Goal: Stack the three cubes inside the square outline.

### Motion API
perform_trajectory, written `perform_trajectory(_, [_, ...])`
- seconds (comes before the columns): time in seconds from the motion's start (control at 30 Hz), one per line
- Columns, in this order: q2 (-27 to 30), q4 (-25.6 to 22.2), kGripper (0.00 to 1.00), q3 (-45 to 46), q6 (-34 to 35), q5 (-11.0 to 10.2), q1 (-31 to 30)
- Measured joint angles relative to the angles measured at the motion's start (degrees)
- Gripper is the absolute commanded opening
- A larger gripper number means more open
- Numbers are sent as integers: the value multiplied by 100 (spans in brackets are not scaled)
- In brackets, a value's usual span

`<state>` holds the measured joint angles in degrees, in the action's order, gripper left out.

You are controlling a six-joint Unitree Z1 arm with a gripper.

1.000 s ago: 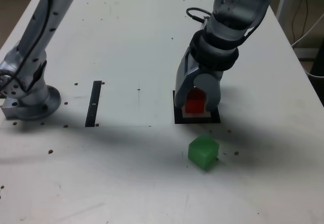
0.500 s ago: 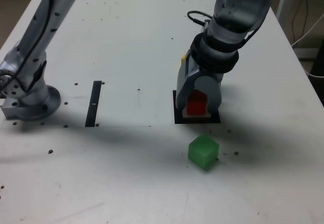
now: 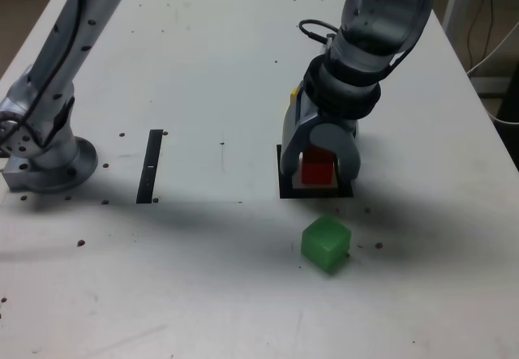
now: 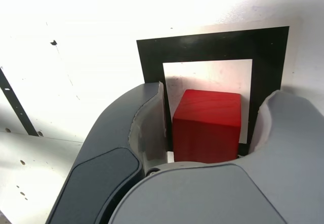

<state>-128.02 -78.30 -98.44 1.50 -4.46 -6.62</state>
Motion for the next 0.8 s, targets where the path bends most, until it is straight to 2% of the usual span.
perform_trajectory(0.2, [138,0,99,108,0,-9,0])
perform_trajectory(0.8, [772,-454,99,11,-1,-273,0])
